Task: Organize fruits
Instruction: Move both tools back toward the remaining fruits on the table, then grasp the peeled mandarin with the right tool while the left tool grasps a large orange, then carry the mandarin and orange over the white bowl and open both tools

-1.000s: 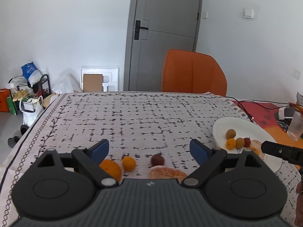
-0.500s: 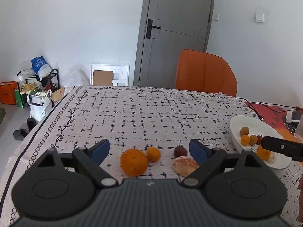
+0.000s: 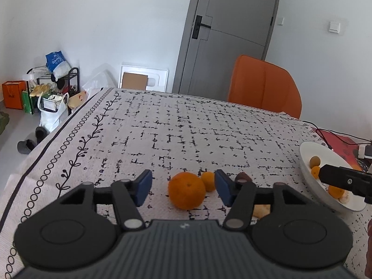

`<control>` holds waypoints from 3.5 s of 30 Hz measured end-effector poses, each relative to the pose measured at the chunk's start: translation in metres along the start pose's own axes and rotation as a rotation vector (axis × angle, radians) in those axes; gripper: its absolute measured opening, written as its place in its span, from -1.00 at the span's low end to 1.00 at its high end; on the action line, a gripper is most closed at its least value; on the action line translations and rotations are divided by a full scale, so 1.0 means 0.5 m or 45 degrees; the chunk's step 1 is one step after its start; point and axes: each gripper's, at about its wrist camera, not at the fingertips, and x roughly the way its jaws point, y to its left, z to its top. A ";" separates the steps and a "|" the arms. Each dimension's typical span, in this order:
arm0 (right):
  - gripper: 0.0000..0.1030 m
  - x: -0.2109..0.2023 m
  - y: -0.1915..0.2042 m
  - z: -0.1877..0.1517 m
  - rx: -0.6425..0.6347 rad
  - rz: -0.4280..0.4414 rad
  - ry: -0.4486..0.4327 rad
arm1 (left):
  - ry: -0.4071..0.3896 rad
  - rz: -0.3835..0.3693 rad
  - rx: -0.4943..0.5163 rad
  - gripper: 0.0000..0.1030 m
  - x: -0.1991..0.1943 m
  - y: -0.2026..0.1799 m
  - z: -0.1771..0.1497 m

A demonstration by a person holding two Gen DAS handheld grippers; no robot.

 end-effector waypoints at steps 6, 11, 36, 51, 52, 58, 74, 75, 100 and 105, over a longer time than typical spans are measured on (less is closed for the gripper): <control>0.86 0.023 0.016 0.002 -0.029 0.034 0.034 | 0.028 -0.001 -0.006 -0.01 0.020 0.002 -0.007; 0.64 0.043 0.029 0.001 -0.054 0.058 0.085 | 0.064 -0.015 -0.008 -0.10 0.044 0.003 -0.012; 0.22 0.117 0.095 -0.025 -0.135 0.153 0.211 | 0.041 0.015 -0.070 -0.25 -0.012 0.062 -0.013; -0.05 0.097 0.099 -0.044 -0.155 0.140 0.269 | 0.038 0.010 -0.079 -0.25 -0.024 0.063 -0.023; -0.09 0.094 0.099 -0.044 -0.154 0.143 0.271 | 0.038 0.010 -0.077 -0.24 -0.024 0.062 -0.024; -0.11 0.087 0.101 -0.038 -0.180 0.122 0.247 | 0.037 0.021 -0.073 -0.25 -0.028 0.065 -0.028; -0.42 0.099 0.119 -0.053 -0.272 0.099 0.249 | 0.041 -0.014 -0.047 -0.25 -0.019 0.035 -0.033; -0.42 0.095 0.118 -0.052 -0.271 0.097 0.238 | 0.040 -0.016 -0.045 -0.25 -0.020 0.033 -0.033; -0.42 -0.016 -0.003 0.013 -0.109 -0.069 0.013 | -0.003 -0.173 0.076 -0.25 -0.021 -0.092 0.005; -0.42 -0.037 -0.037 0.018 -0.084 -0.105 -0.018 | -0.012 -0.208 0.101 -0.25 -0.016 -0.130 0.011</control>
